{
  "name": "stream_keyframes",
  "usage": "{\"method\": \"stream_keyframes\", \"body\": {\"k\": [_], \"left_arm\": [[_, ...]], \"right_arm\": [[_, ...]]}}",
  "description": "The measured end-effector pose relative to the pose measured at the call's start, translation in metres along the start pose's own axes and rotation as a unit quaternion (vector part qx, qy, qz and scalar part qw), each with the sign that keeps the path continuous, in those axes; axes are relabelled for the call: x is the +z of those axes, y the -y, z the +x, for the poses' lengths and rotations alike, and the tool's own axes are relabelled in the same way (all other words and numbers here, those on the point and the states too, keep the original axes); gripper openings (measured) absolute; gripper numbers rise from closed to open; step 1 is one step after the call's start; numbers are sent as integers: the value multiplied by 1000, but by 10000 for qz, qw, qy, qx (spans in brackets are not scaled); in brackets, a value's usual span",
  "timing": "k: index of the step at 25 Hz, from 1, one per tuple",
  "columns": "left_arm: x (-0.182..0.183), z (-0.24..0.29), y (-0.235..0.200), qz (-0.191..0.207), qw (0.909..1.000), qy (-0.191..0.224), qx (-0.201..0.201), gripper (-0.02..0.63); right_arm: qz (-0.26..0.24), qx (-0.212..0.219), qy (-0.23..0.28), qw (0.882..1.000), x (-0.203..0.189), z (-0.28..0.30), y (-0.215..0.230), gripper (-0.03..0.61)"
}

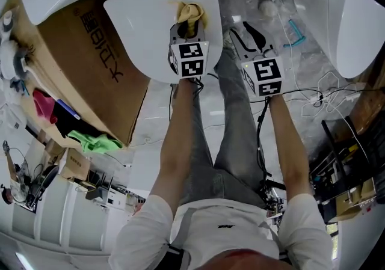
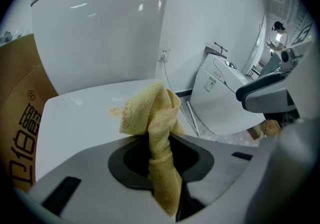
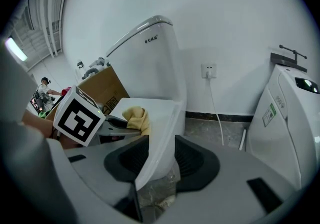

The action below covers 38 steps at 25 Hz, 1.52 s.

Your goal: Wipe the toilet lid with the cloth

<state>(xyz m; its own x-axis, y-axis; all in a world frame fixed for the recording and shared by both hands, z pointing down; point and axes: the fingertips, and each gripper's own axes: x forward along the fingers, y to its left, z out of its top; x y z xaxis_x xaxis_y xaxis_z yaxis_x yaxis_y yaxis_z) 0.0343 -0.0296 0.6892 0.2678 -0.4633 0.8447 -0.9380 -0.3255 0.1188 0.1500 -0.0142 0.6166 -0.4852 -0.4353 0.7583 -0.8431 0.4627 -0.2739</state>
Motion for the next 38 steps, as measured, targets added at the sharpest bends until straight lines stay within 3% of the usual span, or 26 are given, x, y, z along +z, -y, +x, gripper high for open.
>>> {"method": "stream_keyframes", "body": {"k": [12,22,32,38], "left_arm": [[11,24,65,132,9992,-140,-350,104],[23,23,126,72,9946,-80,-1031,104],[1,8,140,-51,9902,-50,-1396,104],[-22,2,133,127,9871,-96,-1595,104]], "right_arm": [[112,-37,78,9999,-11,-21,44,176],[202,-125,112,9997,-21,-41,69,176],[200,-47,7,9998,-41,-39,52,176],[261,-30,-51,9996,-56,-29,29,176]]}}
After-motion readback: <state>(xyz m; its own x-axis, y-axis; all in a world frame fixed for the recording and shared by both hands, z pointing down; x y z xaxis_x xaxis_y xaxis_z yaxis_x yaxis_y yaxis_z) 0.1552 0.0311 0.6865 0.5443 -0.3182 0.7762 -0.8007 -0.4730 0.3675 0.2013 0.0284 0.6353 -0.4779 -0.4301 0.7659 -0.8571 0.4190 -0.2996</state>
